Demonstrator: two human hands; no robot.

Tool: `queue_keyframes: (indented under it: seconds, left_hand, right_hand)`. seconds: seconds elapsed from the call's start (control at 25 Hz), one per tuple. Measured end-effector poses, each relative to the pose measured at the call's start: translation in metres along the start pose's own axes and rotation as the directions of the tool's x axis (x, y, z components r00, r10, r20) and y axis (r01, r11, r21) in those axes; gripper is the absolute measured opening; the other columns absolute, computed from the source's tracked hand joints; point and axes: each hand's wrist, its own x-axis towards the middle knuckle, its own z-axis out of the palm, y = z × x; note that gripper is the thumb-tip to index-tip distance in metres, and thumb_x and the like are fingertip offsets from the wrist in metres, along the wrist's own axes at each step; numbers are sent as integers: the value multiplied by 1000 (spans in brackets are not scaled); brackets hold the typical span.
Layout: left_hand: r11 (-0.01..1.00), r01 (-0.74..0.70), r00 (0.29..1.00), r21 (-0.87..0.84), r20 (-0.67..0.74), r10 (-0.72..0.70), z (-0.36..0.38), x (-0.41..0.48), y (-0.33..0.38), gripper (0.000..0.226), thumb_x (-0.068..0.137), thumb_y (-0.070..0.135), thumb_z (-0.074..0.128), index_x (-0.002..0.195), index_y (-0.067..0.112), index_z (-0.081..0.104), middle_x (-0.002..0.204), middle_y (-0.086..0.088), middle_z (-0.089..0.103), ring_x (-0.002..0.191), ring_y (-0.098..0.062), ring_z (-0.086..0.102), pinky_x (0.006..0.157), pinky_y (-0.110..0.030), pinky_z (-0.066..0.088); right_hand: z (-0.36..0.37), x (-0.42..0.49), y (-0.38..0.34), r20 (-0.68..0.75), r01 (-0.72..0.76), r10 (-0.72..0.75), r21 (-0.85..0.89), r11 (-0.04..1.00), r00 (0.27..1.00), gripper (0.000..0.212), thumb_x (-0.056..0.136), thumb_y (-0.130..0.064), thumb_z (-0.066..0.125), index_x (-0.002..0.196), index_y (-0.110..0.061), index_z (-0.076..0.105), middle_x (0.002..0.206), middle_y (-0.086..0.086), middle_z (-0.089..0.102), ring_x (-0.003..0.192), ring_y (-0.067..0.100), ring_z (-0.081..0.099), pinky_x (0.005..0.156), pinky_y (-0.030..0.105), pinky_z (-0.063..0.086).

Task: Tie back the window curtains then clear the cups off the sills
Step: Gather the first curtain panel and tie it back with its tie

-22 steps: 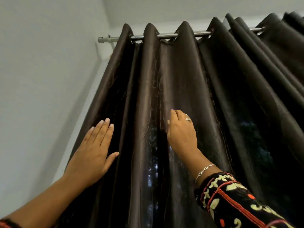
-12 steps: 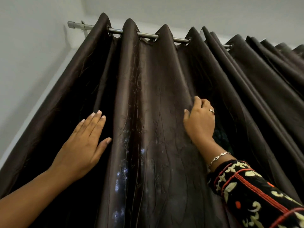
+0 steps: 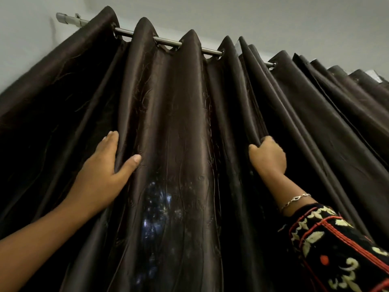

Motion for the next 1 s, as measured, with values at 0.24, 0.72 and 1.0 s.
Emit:
queue_keyframes:
  seconds: [0.24, 0.72, 1.0]
  left_hand:
    - [973, -116, 993, 198, 7, 117, 45, -10, 43, 89, 76, 61, 32, 147, 13, 9, 156, -1, 6, 134, -1, -2, 112, -23, 2]
    - [953, -207, 978, 223, 81, 194, 122, -28, 121, 97, 67, 74, 12, 147, 20, 6, 155, 9, 1, 135, 6, -8, 106, -9, -7]
    - [954, -238, 970, 182, 92, 225, 140, -26, 137, 111, 60, 89, -4, 147, 21, 9, 145, 19, -1, 136, 8, -4, 107, -6, -5]
  right_hand:
    - [18, 13, 10, 127, 96, -184, 505, 858, 975, 45, 97, -33, 41, 72, -4, 63, 74, 8, 56, 82, 25, 53, 77, 32, 38]
    - [12, 39, 64, -158, 550, -535, 76, 832, 830, 46, 90, -20, 52, 134, -9, 43, 131, 19, 45, 116, 38, 45, 94, 41, 39]
    - [29, 25, 50, 314, 244, -411, 455, 856, 856, 55, 86, -43, 57, 124, -5, 44, 125, 19, 52, 116, 35, 49, 93, 39, 42]
